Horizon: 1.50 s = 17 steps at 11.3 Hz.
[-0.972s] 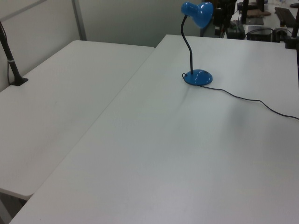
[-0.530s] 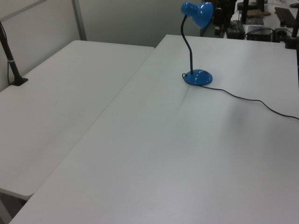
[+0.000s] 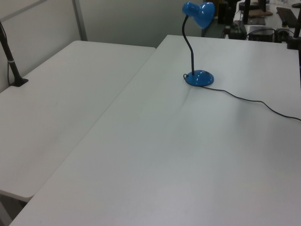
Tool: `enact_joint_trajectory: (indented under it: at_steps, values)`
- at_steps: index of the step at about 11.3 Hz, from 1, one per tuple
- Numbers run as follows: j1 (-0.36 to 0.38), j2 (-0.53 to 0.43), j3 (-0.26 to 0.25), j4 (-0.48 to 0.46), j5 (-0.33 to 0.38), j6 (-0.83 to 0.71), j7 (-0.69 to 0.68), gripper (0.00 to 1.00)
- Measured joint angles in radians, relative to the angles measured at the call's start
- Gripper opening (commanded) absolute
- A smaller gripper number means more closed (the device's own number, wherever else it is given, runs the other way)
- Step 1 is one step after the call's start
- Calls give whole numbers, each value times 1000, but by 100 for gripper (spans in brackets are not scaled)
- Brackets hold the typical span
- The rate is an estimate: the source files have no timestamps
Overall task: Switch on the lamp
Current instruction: 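Move the gripper over the blue lamp base toward its switch, then lower the gripper onto the switch on the lamp base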
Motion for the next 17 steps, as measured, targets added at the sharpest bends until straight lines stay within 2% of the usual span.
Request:
enact_joint_trajectory:
  at_steps: [1, 2, 4, 5, 6, 10, 13, 17]
  values:
    - [-10, 1, -28, -7, 0, -11, -139, 100]
    - [-23, 4, -38, -15, 0, -11, -201, 100]
    - [-64, 12, -41, -61, -15, 54, -244, 60]
    - [-80, 15, -42, -87, -15, 102, -253, 28]
    - [-98, 20, -44, -131, -15, 167, -257, 3]
    - [-117, 39, -68, -298, 1, 434, -257, 0]
    - [-129, 77, -69, -419, 135, 726, -257, 0]
    - [-127, 187, -69, -441, 238, 965, -257, 0]
